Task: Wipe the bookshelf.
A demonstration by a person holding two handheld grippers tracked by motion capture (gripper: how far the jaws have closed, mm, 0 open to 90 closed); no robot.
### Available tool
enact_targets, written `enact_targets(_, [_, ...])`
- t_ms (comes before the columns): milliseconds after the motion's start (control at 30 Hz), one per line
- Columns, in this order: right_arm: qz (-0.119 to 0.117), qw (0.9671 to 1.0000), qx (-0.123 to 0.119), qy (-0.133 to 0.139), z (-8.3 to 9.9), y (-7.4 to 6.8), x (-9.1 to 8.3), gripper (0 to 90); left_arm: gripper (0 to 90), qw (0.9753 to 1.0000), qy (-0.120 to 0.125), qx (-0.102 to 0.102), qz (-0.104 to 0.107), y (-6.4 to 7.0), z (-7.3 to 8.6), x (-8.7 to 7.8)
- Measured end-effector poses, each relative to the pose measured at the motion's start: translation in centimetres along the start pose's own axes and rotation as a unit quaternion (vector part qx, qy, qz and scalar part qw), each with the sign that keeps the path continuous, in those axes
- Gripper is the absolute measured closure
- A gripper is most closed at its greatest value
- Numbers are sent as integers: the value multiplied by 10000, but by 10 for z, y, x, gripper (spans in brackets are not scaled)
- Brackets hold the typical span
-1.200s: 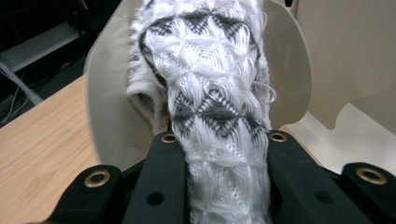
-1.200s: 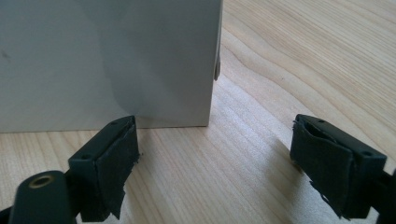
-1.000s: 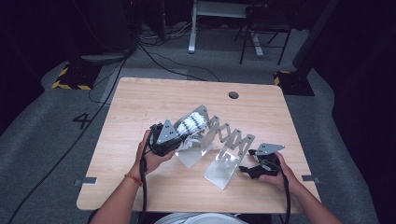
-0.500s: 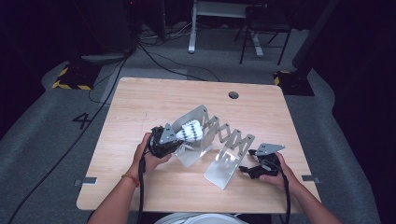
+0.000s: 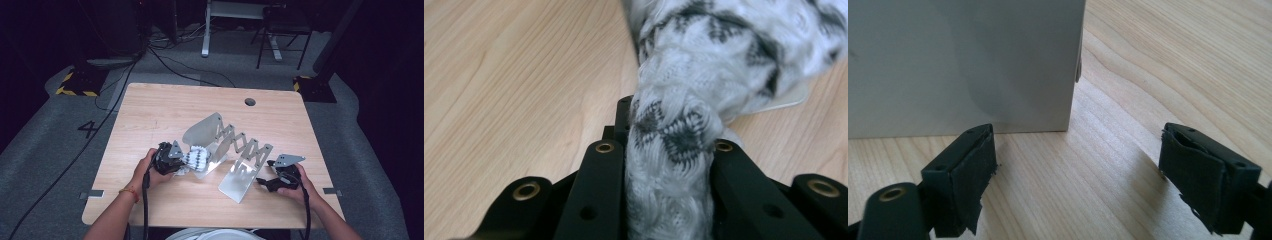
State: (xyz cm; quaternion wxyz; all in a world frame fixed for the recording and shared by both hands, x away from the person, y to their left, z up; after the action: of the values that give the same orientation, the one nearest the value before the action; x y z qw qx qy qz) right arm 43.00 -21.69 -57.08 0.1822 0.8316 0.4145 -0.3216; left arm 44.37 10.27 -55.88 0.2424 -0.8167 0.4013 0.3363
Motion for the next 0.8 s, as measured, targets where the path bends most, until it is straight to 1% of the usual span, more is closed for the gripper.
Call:
enact_targets(33, [19, 10000, -4, -21, 0, 0, -1, 155, 778, 10000, 40, -78, 10, -2, 2, -1])
enact_targets(67, [48, 10000, -12, -51, 1, 1, -2, 168, 777, 9999, 61, -122, -26, -4, 5, -1])
enact_targets(100, [68, 10000, -20, -60, 1, 2, -3, 190, 772, 9997, 88, -221, -48, -7, 6, -1])
enact_targets(167, [140, 9999, -27, -76, 1, 3, -5, 253, 743, 9993, 123, -315, -128, -11, 8, 0])
enact_targets(200, [81, 10000, -24, -47, 0, 1, -7, 264, 731, 9992, 118, -370, -112, -12, 8, 1])
enact_targets(233, [-101, 9999, -1, 39, -3, -4, -11, 288, 734, 9993, 120, -350, -113, -13, 8, 1])
enact_targets(267, [-169, 9998, -3, 121, -5, -6, -14, 303, 733, 9994, 116, -290, -122, -14, 7, 2])
enact_targets(300, [-259, 9995, -46, 202, -8, -12, -19, 310, 737, 9995, 116, -290, -96, -13, 7, 3])
enact_targets(333, [-298, 9993, -76, 224, -10, -15, -22, 310, 738, 9995, 126, -288, -71, -13, 6, 4])
enact_targets(367, [-337, 9991, -112, 245, -12, -21, -26, 310, 739, 9996, 119, -269, -36, -13, 6, 4])
enact_targets(433, [-229, 9990, -233, 306, -18, -30, -34, 293, 751, 9995, 119, -284, 97, -12, 6, 5])
enact_targets(467, [-206, 9989, -245, 329, -20, -31, -36, 289, 753, 9993, 125, -300, 178, -11, 6, 5])
enact_targets(567, [-58, 9989, -130, 443, -34, -38, -42, 283, 770, 9989, 150, -298, 334, -8, 5, 7])
enact_targets(600, [-12, 9989, -101, 458, -37, -39, -43, 284, 774, 9989, 129, -269, 362, -6, 5, 7])
enact_targets(633, [7, 9990, -66, 450, -39, -41, -43, 282, 777, 9989, 116, -197, 400, -3, 3, 8])
enact_targets(667, [40, 9992, 0, 394, -39, -43, -44, 287, 779, 9988, 99, -108, 478, 1, 2, 8])
enact_targets(700, [110, 9994, 86, 304, -36, -46, -45, 283, 780, 9984, 93, -63, 554, 5, 1, 9])
enact_targets(733, [147, 9996, 28, 250, -34, -50, -46, 273, 781, 9980, 128, -72, 618, 7, -1, 10])
enact_targets(767, [176, 9995, 17, 260, -34, -53, -48, 274, 783, 9974, 150, -68, 701, 11, -2, 11])
enact_targets(800, [168, 9994, 60, 309, -35, -58, -51, 274, 783, 9971, 165, -62, 734, 13, -3, 11])
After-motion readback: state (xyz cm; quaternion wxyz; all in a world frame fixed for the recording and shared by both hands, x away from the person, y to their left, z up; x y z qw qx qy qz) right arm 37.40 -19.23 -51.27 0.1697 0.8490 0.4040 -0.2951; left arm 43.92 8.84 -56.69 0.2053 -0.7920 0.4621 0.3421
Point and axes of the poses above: each handheld gripper's, and its own axes: x roughly forward along the jaws, z roughly out of its underside, y roughly to its right, the point moved 10 cm from there along x, roughly forward along the jaws
